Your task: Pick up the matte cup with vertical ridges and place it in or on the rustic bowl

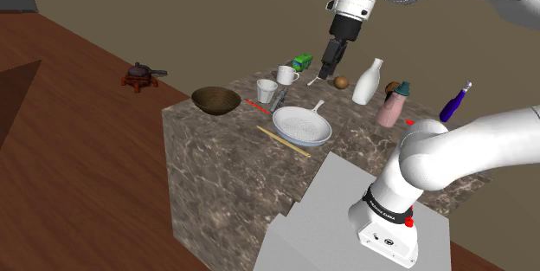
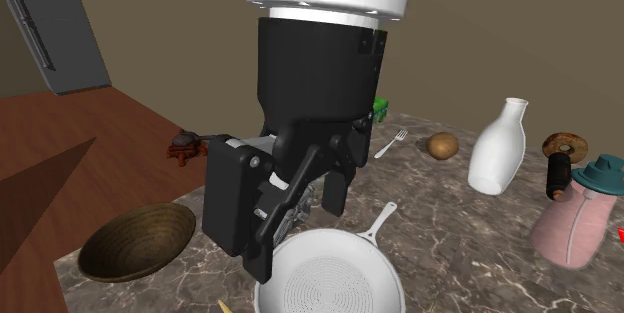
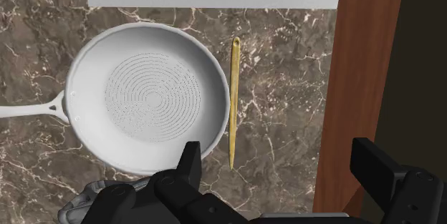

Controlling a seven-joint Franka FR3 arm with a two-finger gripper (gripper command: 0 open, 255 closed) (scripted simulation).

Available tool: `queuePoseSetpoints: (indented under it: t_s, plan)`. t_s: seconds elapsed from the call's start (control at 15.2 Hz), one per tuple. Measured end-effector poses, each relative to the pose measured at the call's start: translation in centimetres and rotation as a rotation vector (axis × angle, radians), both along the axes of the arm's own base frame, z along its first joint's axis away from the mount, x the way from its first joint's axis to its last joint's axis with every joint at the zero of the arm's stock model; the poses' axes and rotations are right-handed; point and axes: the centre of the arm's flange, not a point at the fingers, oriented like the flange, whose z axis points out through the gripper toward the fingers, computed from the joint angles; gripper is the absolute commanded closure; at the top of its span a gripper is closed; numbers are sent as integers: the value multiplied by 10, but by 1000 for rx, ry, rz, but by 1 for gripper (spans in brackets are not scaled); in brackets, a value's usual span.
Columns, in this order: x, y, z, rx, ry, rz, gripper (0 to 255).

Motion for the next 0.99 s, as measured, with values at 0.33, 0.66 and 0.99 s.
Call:
queuePoseSetpoints:
  t_s: [0.33, 0.66, 0.99]
  plan:
    - [29, -20, -18, 7, 6, 6, 0]
    - [79, -57, -43, 16, 15, 17, 0]
    - [129, -96, -72, 25, 23, 28, 0]
